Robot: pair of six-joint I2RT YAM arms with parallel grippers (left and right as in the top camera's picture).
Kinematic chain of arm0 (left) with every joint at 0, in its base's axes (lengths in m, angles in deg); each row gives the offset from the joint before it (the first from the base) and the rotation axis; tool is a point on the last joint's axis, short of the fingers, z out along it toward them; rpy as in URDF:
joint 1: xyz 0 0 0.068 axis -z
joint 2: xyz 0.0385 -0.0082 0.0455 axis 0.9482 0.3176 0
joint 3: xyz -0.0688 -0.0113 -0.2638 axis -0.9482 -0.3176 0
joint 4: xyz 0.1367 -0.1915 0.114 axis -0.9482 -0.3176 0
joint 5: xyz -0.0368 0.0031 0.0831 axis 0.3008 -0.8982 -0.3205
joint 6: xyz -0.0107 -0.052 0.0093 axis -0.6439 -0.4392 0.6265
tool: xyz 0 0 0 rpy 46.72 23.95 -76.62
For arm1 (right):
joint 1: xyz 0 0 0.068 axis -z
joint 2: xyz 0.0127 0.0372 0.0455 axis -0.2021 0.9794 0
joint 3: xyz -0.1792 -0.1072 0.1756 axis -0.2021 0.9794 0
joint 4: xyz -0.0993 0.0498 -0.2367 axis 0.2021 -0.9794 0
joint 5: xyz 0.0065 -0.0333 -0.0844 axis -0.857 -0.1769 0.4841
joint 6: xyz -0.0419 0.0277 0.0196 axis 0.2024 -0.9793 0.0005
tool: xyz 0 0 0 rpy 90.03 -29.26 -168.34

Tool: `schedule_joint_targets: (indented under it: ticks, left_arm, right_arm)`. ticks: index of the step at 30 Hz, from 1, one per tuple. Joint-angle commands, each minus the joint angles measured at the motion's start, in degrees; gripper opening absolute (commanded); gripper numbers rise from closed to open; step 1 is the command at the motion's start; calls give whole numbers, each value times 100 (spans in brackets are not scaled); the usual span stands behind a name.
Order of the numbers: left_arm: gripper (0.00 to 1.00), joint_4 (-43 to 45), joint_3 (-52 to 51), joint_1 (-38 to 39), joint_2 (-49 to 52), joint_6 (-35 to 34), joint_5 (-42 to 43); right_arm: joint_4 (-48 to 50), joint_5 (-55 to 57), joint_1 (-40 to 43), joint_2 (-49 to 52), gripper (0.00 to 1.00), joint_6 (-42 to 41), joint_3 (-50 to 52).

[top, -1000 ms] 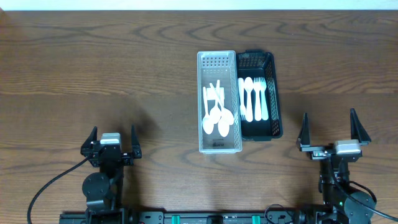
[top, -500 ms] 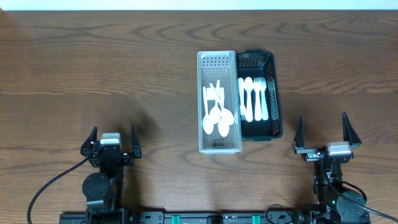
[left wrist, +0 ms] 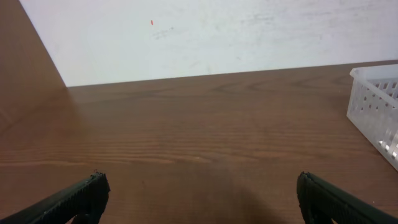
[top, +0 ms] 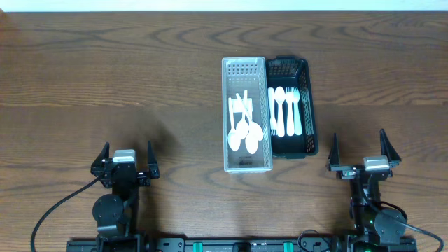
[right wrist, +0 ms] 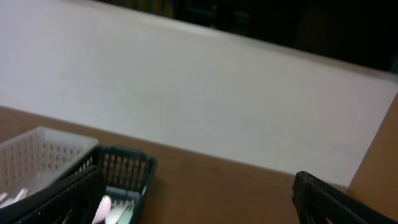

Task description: Pack container

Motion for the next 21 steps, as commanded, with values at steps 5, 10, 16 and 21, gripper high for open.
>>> schedule_joint_targets:
  ticks: [5,10,16,21]
  left_arm:
    - [98,-59,-168,-31,-35,-46,-24]
    - [98,-59,-168,-31,-35,-46,-24]
    - [98,-59,-168,-31,-35,-46,-24]
    - [98,-59,-168,-31,-35,-46,-24]
  right_arm:
    - [-645,94,-79,-55,99,85,17]
    - [-1460,90,-79,-55,99,81,17]
    - [-1491,238,-74,-55,99,101,17]
    - [-1484,219,-74,-55,99,101,17]
